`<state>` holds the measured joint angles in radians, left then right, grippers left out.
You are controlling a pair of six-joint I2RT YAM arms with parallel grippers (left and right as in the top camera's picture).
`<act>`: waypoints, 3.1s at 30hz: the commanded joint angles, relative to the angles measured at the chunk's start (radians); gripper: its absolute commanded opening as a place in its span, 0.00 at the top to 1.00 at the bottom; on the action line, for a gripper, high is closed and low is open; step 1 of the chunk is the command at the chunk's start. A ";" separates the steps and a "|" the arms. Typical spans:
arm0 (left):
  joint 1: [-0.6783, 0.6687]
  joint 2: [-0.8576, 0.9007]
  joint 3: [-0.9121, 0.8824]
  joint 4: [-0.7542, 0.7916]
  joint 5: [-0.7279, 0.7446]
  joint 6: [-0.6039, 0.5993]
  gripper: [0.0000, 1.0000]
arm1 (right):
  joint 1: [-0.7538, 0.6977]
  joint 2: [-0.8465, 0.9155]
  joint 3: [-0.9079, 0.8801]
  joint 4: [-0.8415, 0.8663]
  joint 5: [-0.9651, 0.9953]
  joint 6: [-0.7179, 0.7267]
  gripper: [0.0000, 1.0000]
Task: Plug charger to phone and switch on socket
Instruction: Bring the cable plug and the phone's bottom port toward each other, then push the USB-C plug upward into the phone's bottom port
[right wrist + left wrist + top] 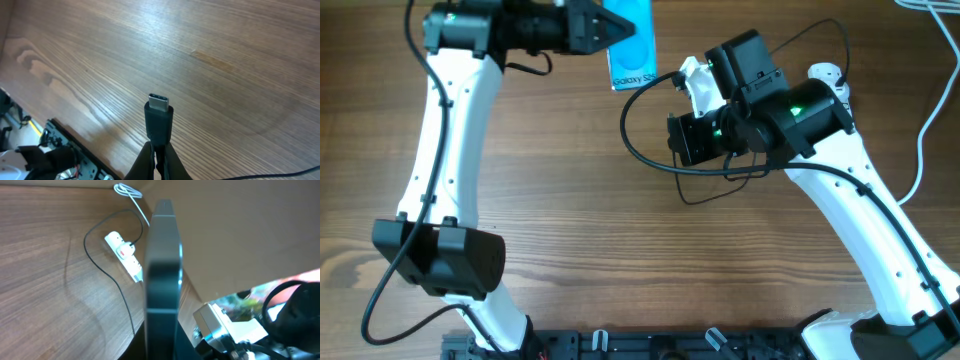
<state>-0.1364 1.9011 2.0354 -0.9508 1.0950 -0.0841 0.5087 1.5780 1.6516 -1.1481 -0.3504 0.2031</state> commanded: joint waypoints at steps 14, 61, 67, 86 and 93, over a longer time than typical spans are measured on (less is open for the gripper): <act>-0.091 -0.006 0.005 0.027 -0.070 -0.037 0.96 | 0.005 0.000 0.010 0.091 -0.063 0.122 0.96; -0.091 -0.006 0.005 0.026 -0.011 -0.103 0.96 | 0.010 0.002 0.010 0.147 -0.093 0.138 0.96; -0.091 -0.006 0.005 0.026 -0.011 -0.103 0.96 | 0.009 0.002 0.010 0.145 -0.093 0.137 0.96; -0.091 -0.006 0.005 0.014 -0.012 -0.069 0.96 | 0.012 0.002 0.010 0.116 -0.054 0.133 0.96; -0.091 -0.006 0.005 0.011 -0.012 -0.050 0.96 | 0.012 0.002 0.010 0.122 -0.054 0.135 0.96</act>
<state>-0.2237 1.9011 2.0354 -0.9428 1.0447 -0.1661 0.5148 1.5780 1.6516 -1.0317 -0.4103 0.3363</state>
